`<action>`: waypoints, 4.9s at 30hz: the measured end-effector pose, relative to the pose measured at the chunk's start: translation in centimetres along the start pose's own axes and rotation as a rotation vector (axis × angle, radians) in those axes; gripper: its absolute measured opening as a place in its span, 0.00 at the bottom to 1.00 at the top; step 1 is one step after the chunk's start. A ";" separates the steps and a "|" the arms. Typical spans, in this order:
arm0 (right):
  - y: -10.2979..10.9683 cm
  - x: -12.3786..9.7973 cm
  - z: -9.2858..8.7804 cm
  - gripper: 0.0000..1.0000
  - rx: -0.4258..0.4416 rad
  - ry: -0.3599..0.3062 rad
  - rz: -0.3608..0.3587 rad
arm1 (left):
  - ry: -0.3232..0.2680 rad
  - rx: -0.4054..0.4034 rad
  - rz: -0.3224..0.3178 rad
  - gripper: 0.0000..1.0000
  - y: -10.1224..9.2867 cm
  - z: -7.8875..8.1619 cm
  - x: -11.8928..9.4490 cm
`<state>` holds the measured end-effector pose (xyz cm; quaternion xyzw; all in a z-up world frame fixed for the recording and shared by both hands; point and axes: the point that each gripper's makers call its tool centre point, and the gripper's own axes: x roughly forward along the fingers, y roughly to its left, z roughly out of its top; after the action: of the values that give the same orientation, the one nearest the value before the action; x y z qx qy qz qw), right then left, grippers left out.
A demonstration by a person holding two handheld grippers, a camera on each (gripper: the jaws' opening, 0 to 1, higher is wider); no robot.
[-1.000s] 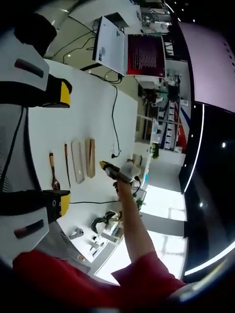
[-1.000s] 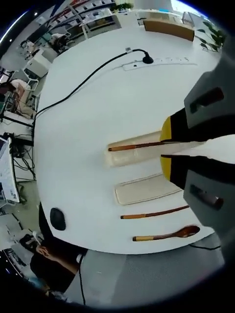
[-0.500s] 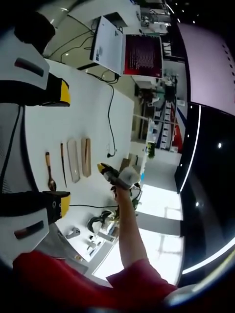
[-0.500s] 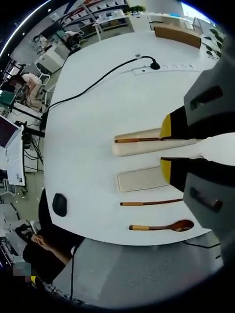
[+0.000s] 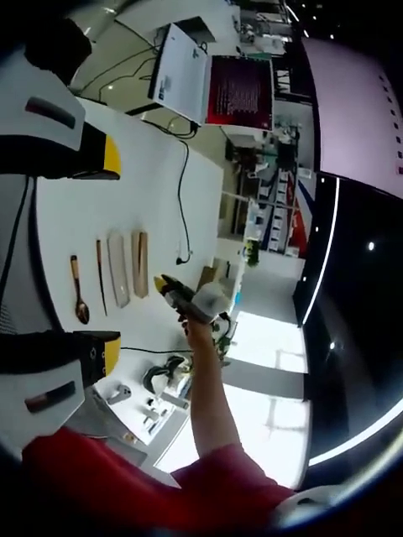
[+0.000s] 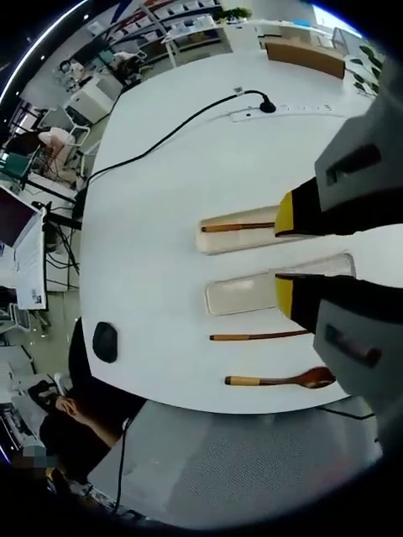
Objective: Arrange the utensils inside the cutlery case until each visible utensil rests in its matching compartment.
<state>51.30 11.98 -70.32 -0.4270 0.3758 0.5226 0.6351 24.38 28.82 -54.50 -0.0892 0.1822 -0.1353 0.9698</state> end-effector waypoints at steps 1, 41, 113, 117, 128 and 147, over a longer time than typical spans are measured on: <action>0.0 0.0 -0.1 0.15 -0.002 0.002 -0.002 | 0.003 0.003 0.002 0.75 0.0 -0.1 0.0; 6.3 4.3 -1.2 0.12 -0.094 0.002 0.095 | 0.010 0.077 0.065 0.82 0.7 0.5 -0.5; 11.5 10.7 -2.9 0.06 -0.076 0.039 0.167 | 0.054 0.051 0.133 0.78 1.4 -1.3 -0.7; 11.6 10.7 -2.9 0.06 -0.090 0.052 0.171 | 0.055 0.047 0.135 0.78 1.5 -1.3 -0.7; 11.1 10.7 -3.0 0.01 -0.063 0.065 0.163 | 0.057 0.041 0.147 0.77 1.8 -1.6 -0.7; 10.1 10.6 -2.6 0.00 -0.051 0.065 0.141 | 0.034 0.027 0.140 0.76 1.8 -1.1 -0.7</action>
<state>43.05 14.10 -82.50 -0.4324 0.4119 0.5611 0.5731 23.75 30.62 -55.69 -0.0607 0.2026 -0.0711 0.9748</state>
